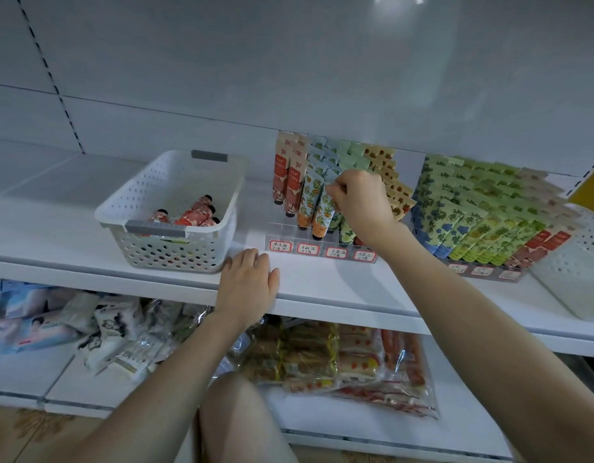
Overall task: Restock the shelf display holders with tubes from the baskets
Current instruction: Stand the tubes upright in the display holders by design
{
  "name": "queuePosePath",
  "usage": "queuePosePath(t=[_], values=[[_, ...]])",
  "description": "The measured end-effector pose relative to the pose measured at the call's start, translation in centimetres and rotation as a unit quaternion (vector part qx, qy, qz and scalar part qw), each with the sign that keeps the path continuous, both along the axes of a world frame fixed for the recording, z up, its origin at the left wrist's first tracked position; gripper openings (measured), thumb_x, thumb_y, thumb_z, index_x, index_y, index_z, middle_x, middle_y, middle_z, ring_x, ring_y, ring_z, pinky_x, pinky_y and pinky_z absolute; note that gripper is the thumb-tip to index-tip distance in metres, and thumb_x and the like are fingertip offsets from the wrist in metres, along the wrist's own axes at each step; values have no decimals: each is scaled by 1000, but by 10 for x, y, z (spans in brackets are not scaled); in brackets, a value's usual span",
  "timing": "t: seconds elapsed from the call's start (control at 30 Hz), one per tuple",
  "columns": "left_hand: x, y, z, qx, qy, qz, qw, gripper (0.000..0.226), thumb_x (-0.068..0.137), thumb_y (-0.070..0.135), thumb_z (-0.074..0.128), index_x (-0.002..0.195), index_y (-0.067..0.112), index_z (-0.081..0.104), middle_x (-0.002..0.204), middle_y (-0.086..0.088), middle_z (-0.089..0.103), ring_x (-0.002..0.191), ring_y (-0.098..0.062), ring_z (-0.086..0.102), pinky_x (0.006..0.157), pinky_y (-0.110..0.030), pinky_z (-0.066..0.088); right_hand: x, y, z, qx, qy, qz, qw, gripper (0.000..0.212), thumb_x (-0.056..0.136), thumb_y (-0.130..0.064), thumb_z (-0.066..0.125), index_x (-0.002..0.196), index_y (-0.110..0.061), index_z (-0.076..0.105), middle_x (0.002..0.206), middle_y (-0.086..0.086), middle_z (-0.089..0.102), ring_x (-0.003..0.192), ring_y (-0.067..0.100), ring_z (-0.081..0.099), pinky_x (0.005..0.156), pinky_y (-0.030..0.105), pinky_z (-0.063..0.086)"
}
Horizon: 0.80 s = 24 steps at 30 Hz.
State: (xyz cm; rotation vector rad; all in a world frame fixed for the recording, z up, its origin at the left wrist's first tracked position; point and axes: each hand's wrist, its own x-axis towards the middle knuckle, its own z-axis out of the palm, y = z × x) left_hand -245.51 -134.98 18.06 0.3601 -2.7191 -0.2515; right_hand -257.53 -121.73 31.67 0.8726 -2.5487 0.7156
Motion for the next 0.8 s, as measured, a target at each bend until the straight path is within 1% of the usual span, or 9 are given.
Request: queuePosePath(t=[0.17, 0.3, 0.37, 0.43, 0.5, 0.57, 0.63, 0.73, 0.8], values=[[-3, -1, -3, -14, 6, 5, 1000, 42, 87, 33, 29, 81, 6, 60, 87, -12, 64, 81, -29, 61, 74, -42, 52, 4, 4, -5, -13, 10, 9, 1000, 31, 94, -10, 48, 77, 12, 60, 75, 27, 64, 71, 39, 61, 68, 45, 51], [-4, -2, -7, -20, 12, 3, 1000, 32, 86, 29, 37, 82, 6, 59, 87, -11, 63, 81, -28, 60, 74, -43, 51, 9, 6, -7, 3, 36, 19, 999, 31, 96, -14, 49, 78, 8, 61, 73, 21, 64, 67, 32, 60, 66, 39, 50], [-4, -3, -9, -25, 22, 0, 999, 28, 88, 28, 42, 83, 6, 59, 89, -11, 63, 83, -28, 60, 76, -43, 50, 12, 7, -7, 14, 41, 22, 999, 30, 96, -15, 49, 79, 6, 61, 74, 20, 63, 67, 31, 58, 65, 38, 49], [-5, -4, -12, -29, 32, 0, 999, 22, 90, 26, 48, 85, 6, 59, 92, -11, 62, 86, -27, 59, 78, -43, 50, 13, 6, -7, 18, 34, 25, 999, 30, 96, -14, 49, 80, 7, 62, 75, 20, 63, 69, 32, 59, 67, 40, 49], [-6, -5, -14, -30, 41, 0, 999, 20, 88, 24, 52, 84, 6, 59, 90, -12, 63, 84, -28, 60, 77, -43, 50, 14, 5, -6, 24, 13, 23, 999, 29, 95, -13, 50, 81, 9, 62, 76, 21, 64, 71, 33, 61, 69, 42, 51], [-5, -4, -14, -33, 46, -2, 998, 22, 87, 25, 50, 82, 5, 59, 88, -12, 62, 81, -29, 60, 74, -43, 50, 10, 3, -4, 22, -13, 13, 1000, 28, 94, -11, 51, 83, 11, 63, 78, 24, 66, 73, 36, 63, 71, 43, 53], [-5, -5, -14, -33, 43, -3, 999, 23, 89, 25, 49, 84, 5, 59, 91, -12, 63, 85, -29, 60, 78, -44, 50, 7, 1, -3, 19, -36, 1, 999, 27, 93, -10, 51, 86, 12, 64, 81, 26, 66, 75, 37, 64, 71, 44, 54], [-6, -5, -15, -29, 47, -2, 998, 24, 91, 26, 48, 89, 6, 60, 96, -12, 63, 90, -28, 60, 82, -44, 50, 4, -1, -3, 33, -51, -16, 998, 27, 94, -12, 50, 85, 10, 62, 81, 23, 66, 73, 35, 64, 69, 39, 55], [-6, -4, -14, -30, 53, -2, 998, 27, 89, 27, 44, 84, 6, 60, 91, -12, 64, 85, -29, 61, 77, -44, 51, 4, -3, -4, 47, -50, -22, 997, 26, 95, -12, 49, 79, 5, 59, 80, 21, 65, 70, 31, 61, 63, 33, 51]])
